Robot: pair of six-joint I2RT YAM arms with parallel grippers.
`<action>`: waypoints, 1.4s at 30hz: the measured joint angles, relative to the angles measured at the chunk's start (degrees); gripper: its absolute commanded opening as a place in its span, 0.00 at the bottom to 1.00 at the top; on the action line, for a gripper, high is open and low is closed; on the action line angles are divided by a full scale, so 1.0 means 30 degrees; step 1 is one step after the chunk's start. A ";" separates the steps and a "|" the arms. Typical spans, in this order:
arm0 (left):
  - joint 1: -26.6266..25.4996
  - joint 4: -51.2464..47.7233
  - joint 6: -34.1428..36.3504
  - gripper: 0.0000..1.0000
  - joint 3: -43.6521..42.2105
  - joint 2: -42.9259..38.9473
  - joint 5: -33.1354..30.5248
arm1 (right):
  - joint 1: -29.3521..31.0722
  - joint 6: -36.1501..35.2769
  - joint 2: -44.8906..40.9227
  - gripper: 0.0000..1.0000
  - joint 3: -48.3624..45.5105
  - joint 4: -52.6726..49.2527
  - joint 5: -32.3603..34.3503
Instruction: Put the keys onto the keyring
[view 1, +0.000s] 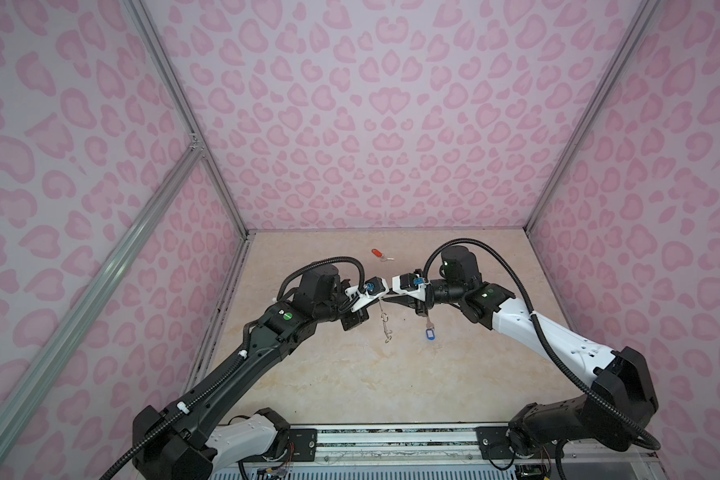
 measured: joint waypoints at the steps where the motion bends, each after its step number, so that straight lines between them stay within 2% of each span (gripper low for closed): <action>1: -0.0022 -0.0044 0.0000 0.04 0.0036 0.0007 -0.0051 | 0.0000 0.0124 0.0029 0.17 -0.0015 0.0095 -0.0044; 10: -0.0073 -0.0109 0.0153 0.04 0.0131 0.0000 0.0102 | 0.0007 0.0525 0.0299 0.18 -0.0015 0.0160 -0.0328; 17: -0.0066 -0.0109 0.0219 0.04 0.0131 0.0000 0.0240 | 0.0131 0.0510 0.0474 0.00 0.0058 0.0066 -0.0576; 18: -0.0066 -0.0102 0.0219 0.06 0.0131 -0.0007 0.0248 | 0.0138 0.0466 0.0481 0.00 0.0066 0.0066 -0.0597; 19: -0.0066 -0.0102 0.0219 0.17 0.0131 -0.0015 0.0248 | 0.0138 0.0452 0.0488 0.00 0.0066 0.0066 -0.0663; 23: 0.0051 0.0648 -0.0350 0.33 -0.0444 -0.0452 0.0437 | 0.0131 0.0459 0.0503 0.00 0.0066 0.0066 -0.0758; 25: 0.0401 0.1348 -0.0758 0.35 -0.1115 -0.0867 0.0772 | 0.0131 0.0532 0.0488 0.00 -0.0022 0.0138 -0.0889; 30: 0.1814 0.4007 -0.2994 0.35 -0.3293 -0.1989 0.2004 | -0.0007 0.1734 0.0357 0.00 -0.0962 0.1617 -0.1588; 33: 0.2514 0.6346 -0.4699 0.31 -0.4962 -0.2645 0.3147 | -0.0117 0.2914 0.0328 0.00 -0.1603 0.3271 -0.2178; 42: 0.2616 1.0222 -0.7198 0.30 -0.6696 -0.3082 0.5275 | -0.0051 0.5472 0.0328 0.00 -0.2106 0.6623 -0.3818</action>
